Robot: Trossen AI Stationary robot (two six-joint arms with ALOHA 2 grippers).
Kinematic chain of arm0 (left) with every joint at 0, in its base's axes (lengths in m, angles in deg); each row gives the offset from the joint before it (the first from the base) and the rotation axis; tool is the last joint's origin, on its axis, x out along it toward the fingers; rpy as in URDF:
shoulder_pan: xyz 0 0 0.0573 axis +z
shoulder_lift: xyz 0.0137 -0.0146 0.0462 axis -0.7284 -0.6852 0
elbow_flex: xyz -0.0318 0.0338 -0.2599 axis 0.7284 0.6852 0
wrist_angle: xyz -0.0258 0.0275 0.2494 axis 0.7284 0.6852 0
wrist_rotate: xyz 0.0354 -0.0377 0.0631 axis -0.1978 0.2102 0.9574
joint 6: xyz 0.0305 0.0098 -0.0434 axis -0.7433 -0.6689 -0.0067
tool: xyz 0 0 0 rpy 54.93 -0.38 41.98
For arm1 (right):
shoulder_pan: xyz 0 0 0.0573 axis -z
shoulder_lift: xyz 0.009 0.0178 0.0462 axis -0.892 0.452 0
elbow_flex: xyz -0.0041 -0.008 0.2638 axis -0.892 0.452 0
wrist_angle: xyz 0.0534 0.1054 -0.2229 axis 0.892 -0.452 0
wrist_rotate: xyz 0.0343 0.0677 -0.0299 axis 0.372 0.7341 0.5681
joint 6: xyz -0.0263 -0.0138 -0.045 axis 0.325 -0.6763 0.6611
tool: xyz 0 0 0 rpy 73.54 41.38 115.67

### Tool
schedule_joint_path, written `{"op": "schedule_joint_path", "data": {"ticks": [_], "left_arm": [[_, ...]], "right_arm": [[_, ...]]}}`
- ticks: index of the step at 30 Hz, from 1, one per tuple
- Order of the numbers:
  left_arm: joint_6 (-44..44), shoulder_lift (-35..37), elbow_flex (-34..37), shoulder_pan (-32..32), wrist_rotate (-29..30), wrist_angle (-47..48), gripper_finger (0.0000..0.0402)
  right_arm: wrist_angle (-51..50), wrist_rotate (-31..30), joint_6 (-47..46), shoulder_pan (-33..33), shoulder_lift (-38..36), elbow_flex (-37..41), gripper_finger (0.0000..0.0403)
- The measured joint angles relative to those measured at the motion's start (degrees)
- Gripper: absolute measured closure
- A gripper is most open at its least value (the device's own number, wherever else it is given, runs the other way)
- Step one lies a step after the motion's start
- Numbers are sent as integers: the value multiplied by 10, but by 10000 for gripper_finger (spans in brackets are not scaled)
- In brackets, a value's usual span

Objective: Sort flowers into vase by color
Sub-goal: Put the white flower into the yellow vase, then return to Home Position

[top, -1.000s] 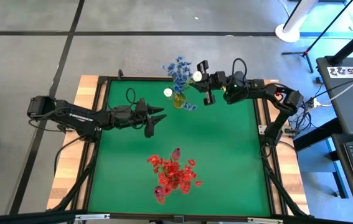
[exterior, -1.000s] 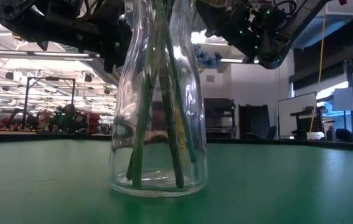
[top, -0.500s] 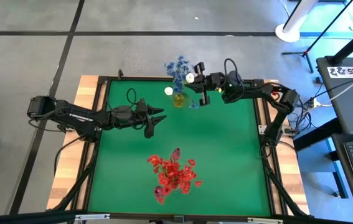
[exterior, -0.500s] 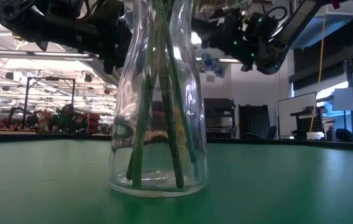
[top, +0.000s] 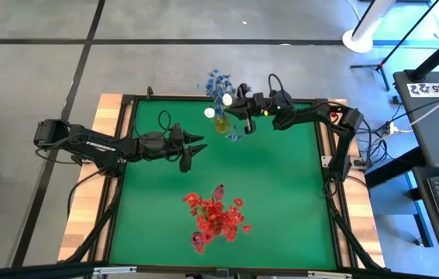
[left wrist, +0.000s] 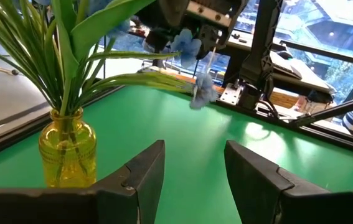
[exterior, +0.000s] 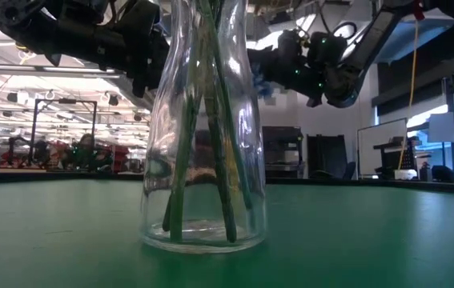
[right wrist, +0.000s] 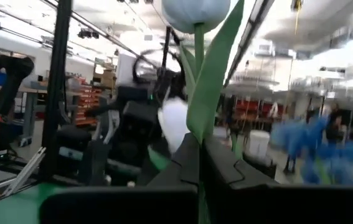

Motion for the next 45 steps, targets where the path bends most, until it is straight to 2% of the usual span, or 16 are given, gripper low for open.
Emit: {"op": "schedule_joint_path", "data": {"ticks": [13, 16, 20, 25, 29, 34, 45], "left_arm": [[7, 0, 0, 0, 0, 0, 239], [9, 0, 0, 0, 0, 0, 239], [21, 0, 0, 0, 0, 0, 239], [23, 0, 0, 0, 0, 0, 239], [23, 0, 0, 0, 0, 0, 239], [23, 0, 0, 0, 0, 0, 239], [24, 0, 0, 0, 0, 0, 239]], "right_arm": [[-179, -12, 30, 0, 1, 7, 393], [-183, -8, 23, 0, 1, 7, 365], [-188, -1, 12, 0, -10, 8, 307], [-185, 20, -14, 0, -44, 8, 233], [-205, 40, -31, 0, -76, 8, 191], [-271, 47, -14, 0, -105, 8, 160], [-427, -4, 73, 0, -122, 7, 134]]}}
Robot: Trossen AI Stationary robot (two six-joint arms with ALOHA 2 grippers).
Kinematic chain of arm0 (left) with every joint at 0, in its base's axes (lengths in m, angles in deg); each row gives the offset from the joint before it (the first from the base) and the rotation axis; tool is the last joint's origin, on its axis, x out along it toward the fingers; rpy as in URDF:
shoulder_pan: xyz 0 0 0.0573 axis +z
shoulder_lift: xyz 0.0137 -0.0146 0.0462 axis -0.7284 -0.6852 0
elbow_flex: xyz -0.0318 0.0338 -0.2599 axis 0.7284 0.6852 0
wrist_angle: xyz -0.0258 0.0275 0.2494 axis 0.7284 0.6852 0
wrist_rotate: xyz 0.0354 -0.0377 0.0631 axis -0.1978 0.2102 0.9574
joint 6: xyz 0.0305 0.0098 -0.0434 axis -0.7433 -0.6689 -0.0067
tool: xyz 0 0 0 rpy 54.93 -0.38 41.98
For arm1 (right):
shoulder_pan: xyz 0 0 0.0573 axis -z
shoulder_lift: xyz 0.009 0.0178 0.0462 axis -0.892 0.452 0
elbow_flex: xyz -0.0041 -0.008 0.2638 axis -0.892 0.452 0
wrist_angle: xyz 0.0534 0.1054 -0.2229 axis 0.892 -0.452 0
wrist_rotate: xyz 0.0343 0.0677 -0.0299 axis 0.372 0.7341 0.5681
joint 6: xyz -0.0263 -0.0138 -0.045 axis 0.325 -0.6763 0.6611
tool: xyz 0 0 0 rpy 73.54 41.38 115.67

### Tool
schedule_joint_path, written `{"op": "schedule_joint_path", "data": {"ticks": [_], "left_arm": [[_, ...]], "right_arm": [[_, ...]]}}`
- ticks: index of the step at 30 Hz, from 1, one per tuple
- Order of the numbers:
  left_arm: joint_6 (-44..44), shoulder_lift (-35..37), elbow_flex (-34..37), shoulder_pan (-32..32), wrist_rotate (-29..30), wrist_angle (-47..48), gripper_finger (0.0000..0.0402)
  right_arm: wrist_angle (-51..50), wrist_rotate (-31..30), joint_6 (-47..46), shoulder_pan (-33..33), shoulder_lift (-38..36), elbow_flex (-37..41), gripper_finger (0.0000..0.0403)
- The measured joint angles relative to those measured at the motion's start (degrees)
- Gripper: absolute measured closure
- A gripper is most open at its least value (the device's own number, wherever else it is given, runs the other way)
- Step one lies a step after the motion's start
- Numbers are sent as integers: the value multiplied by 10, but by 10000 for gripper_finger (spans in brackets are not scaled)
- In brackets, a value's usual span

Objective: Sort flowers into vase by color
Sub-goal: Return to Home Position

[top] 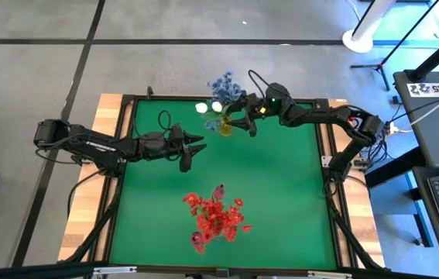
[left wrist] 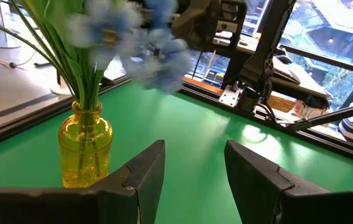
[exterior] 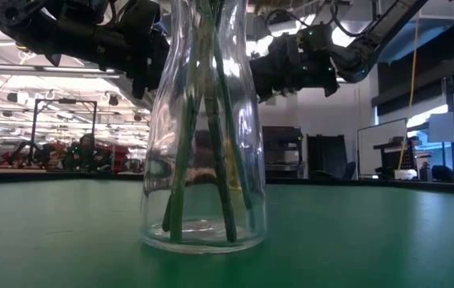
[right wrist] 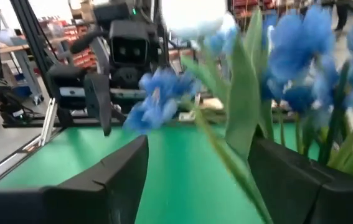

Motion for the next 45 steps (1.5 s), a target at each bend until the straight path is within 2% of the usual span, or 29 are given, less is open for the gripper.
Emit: {"op": "schedule_joint_path", "data": {"ticks": [8, 13, 20, 28, 34, 45], "left_arm": [[2, 0, 0, 0, 0, 7, 239], [12, 0, 0, 0, 0, 24, 239], [12, 0, 0, 0, 0, 31, 239], [10, 0, 0, 0, 0, 31, 239], [10, 0, 0, 0, 0, 30, 239], [9, 0, 0, 0, 0, 31, 239]], "right_arm": [[-46, -3, 6, 0, -1, 0, 134], [-112, -8, 36, 1, -20, 0, 134], [-226, -45, 80, 12, -86, 0, 134], [-256, -40, 79, 15, -151, 0, 134], [-311, -42, 78, 15, -151, 0, 134], [-402, -95, 104, 15, -151, 0, 134]]}}
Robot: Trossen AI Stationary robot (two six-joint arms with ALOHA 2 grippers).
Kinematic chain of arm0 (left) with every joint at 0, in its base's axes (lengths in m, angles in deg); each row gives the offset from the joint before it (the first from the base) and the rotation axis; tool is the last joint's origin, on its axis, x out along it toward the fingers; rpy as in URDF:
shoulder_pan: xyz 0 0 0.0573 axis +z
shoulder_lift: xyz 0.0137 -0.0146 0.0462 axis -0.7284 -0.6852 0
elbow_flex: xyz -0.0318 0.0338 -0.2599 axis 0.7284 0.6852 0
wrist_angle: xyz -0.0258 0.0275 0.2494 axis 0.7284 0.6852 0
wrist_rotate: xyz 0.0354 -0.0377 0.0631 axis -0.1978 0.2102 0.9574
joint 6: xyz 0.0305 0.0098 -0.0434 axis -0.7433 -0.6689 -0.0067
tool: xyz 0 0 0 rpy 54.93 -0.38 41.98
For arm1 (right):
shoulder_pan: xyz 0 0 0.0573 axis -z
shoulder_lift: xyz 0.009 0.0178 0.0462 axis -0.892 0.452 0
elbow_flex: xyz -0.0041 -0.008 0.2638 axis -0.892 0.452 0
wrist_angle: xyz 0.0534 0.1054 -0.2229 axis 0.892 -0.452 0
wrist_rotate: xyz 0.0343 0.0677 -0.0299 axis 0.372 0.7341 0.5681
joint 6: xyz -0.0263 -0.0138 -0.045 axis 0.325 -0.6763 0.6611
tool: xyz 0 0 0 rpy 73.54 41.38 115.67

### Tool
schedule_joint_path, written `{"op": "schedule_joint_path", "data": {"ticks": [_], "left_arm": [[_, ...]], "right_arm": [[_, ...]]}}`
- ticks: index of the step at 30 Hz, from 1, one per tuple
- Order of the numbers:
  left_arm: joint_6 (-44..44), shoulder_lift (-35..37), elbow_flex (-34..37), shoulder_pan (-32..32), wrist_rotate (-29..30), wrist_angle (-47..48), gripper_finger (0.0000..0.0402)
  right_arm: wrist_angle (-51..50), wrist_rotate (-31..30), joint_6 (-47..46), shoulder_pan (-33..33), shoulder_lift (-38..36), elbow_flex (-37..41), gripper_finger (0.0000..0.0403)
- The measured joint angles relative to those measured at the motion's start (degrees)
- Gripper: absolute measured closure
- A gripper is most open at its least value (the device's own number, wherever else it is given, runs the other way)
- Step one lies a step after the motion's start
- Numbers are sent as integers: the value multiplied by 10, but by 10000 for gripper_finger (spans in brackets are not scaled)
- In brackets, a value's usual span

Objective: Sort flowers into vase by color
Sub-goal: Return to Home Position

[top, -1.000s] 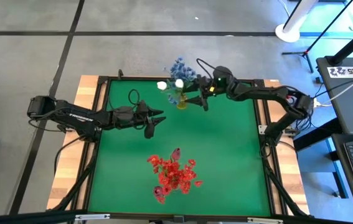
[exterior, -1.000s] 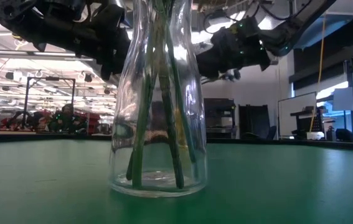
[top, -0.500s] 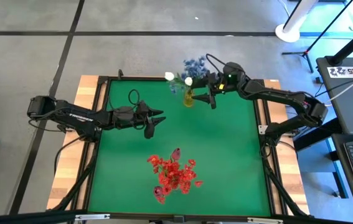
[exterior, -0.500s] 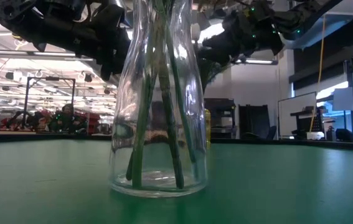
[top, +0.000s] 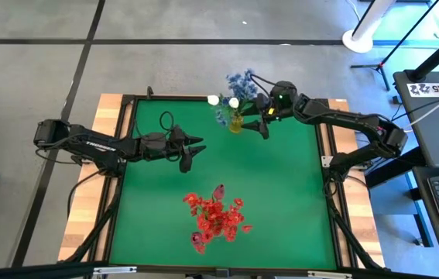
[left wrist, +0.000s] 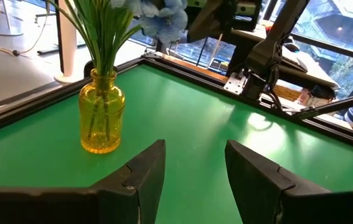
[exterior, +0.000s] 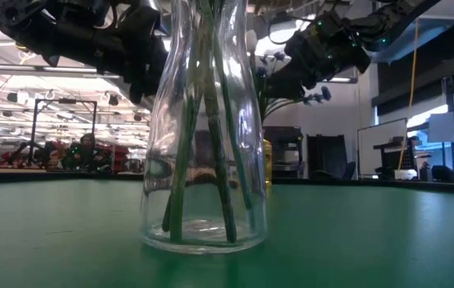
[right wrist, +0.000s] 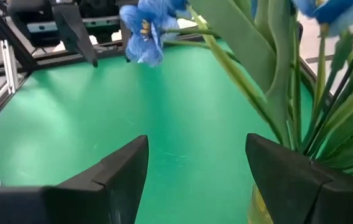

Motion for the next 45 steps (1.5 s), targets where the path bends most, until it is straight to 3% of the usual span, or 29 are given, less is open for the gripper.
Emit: {"op": "schedule_joint_path", "data": {"ticks": [5, 11, 23, 35, 38, 45], "left_arm": [[0, 0, 0, 0, 0, 10, 239], [0, 0, 0, 0, 0, 14, 239], [0, 0, 0, 0, 0, 18, 239], [0, 0, 0, 0, 0, 19, 239], [0, 0, 0, 0, 0, 19, 239], [0, 0, 0, 0, 0, 21, 239]], "right_arm": [[-7, 9, 5, 0, -13, 0, 134], [-26, 80, 9, 0, -35, 0, 134], [-36, 243, 125, 0, -36, 0, 134], [20, 378, 126, 0, -36, 0, 134], [31, 377, 125, 0, -37, 0, 134], [28, 296, 126, 0, -37, 0, 134]]}}
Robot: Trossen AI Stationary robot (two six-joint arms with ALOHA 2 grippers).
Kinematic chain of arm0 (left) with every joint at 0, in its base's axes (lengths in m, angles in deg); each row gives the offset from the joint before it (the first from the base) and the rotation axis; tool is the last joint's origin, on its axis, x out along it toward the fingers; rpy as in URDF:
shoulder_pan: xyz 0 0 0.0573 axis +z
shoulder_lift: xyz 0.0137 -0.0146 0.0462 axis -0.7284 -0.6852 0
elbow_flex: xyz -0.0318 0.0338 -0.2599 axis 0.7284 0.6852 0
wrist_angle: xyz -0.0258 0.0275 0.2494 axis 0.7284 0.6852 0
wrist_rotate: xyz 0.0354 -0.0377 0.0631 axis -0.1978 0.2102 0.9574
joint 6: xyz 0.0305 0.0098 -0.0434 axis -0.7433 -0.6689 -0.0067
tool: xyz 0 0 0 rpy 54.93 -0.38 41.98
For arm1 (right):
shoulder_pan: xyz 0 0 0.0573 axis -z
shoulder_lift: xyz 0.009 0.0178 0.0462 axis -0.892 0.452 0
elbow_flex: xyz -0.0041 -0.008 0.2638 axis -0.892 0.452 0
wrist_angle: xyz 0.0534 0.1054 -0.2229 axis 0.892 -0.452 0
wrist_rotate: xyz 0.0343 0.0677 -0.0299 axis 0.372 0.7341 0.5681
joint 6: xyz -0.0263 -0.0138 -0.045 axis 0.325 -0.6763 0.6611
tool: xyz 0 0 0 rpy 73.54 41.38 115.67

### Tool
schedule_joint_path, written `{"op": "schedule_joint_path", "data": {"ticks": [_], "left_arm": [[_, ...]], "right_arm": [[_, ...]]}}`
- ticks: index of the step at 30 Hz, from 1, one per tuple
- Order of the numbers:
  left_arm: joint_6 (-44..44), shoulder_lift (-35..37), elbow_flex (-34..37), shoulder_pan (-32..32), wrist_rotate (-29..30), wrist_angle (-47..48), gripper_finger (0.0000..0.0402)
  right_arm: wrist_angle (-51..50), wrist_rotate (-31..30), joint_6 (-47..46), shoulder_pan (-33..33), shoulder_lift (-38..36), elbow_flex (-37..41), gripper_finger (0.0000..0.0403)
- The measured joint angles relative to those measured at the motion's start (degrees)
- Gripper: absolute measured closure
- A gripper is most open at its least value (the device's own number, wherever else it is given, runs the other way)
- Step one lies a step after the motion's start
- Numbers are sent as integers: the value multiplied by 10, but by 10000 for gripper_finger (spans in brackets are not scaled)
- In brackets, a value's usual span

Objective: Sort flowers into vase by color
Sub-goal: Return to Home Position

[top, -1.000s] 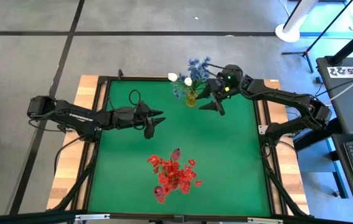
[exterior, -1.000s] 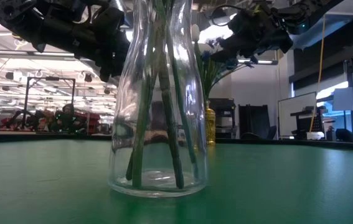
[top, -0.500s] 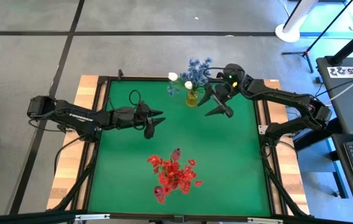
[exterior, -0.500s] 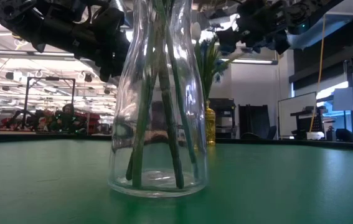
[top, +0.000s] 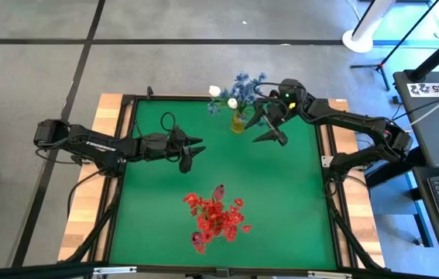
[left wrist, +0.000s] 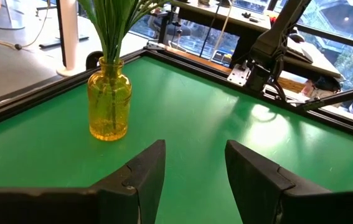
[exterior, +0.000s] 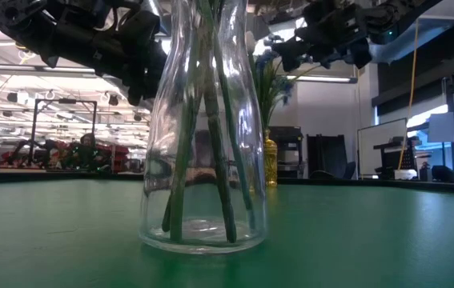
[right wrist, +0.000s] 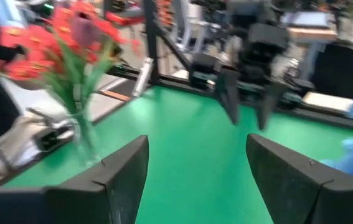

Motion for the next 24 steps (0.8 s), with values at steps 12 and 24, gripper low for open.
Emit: {"op": "schedule_joint_path", "data": {"ticks": [12, 24], "left_arm": [[1, 0, 0, 0, 0, 10, 239], [2, 0, 0, 0, 0, 9, 239]], "right_arm": [[-73, -145, 10, -4, 0, 0, 134], [-124, -164, -7, -4, 0, 0, 83]]}}
